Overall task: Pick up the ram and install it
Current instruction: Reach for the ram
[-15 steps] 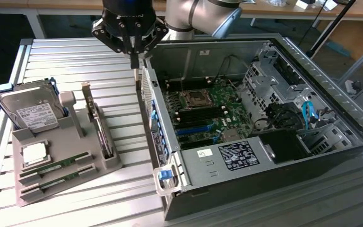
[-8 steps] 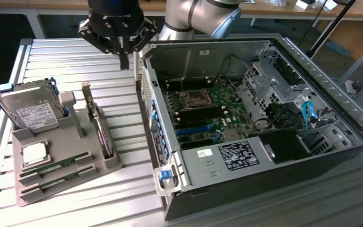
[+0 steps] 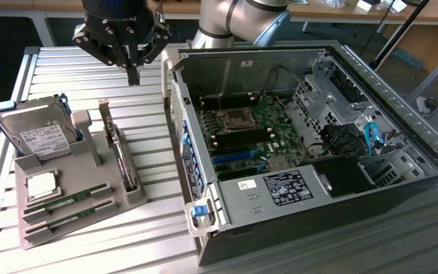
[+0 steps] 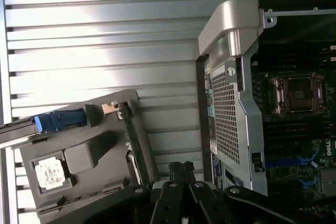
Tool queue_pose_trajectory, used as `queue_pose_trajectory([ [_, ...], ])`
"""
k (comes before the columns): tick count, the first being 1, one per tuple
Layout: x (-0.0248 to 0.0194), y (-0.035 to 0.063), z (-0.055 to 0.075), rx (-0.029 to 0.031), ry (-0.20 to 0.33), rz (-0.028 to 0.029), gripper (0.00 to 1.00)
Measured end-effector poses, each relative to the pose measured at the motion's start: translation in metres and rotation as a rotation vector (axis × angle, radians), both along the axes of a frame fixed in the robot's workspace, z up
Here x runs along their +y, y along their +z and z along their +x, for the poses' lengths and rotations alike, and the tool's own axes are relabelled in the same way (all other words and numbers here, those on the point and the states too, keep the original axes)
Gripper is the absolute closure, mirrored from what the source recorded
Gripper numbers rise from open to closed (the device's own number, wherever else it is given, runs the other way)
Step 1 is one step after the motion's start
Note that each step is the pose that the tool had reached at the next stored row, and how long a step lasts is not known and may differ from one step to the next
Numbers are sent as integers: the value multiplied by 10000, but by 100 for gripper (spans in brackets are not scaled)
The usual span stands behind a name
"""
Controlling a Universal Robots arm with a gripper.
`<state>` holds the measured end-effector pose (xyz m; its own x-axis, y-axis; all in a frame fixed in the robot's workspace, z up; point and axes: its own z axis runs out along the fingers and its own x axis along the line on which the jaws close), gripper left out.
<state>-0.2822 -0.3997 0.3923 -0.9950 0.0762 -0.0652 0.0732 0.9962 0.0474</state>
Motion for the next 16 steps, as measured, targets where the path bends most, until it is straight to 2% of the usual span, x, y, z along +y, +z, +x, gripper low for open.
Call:
queue_pose_trajectory([
  [16, -3, -1, -510, 0, 0, 0, 89],
])
